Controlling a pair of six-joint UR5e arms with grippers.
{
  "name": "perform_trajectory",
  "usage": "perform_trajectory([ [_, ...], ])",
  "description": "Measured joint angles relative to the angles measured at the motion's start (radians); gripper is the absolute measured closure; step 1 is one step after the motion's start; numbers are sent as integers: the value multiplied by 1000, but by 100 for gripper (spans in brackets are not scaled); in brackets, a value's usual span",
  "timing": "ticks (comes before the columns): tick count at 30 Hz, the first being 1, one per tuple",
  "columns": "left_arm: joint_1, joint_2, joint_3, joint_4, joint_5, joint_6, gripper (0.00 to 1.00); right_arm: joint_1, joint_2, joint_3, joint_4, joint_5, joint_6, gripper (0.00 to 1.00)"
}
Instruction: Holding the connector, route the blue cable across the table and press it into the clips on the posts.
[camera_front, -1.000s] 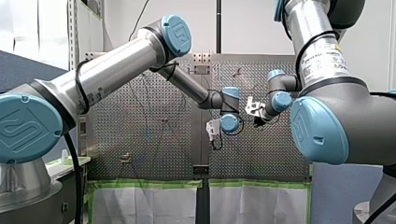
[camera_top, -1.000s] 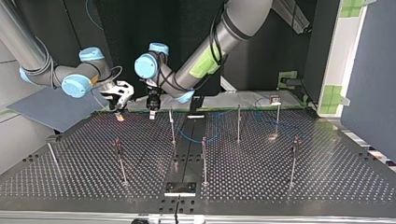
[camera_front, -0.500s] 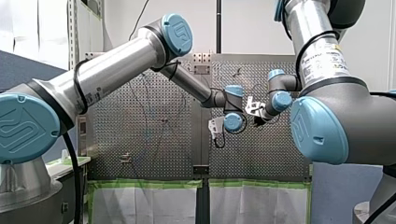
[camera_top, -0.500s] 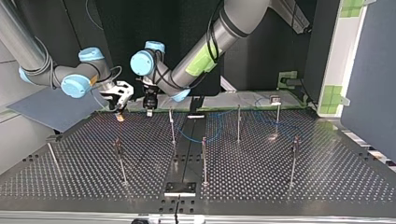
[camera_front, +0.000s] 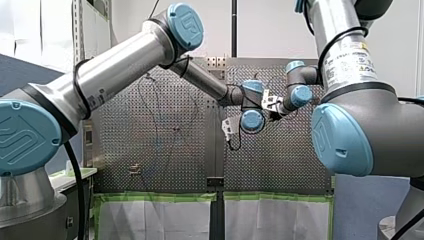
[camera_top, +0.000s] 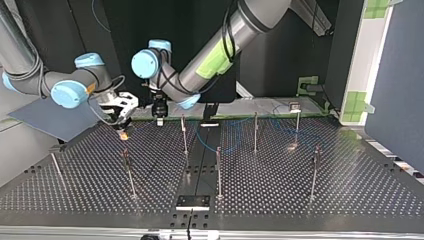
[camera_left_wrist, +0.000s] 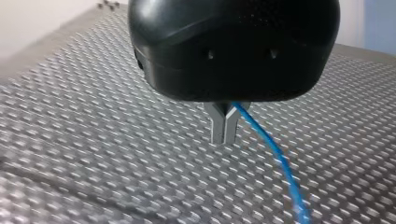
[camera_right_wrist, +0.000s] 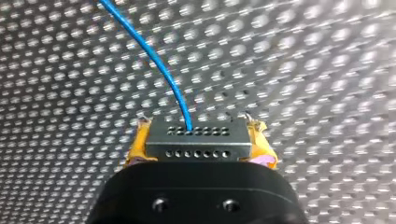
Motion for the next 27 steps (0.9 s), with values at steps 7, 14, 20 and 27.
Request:
perform_trajectory([
  [7,-12,61,0,-15,-26,8,100,-4,-58,-5,-1,-17,5,100],
  [14,-19,120,0,-15,-51,29,100,-6,-124,-8,-1,-45,25,100],
  [20,-20,136,0,-11,-53,36,100,-7,-176,-9,-1,-52,34,100],
  [27,-25,139,0,5,-53,47,100,-5,-240,-9,-1,-55,38,100],
])
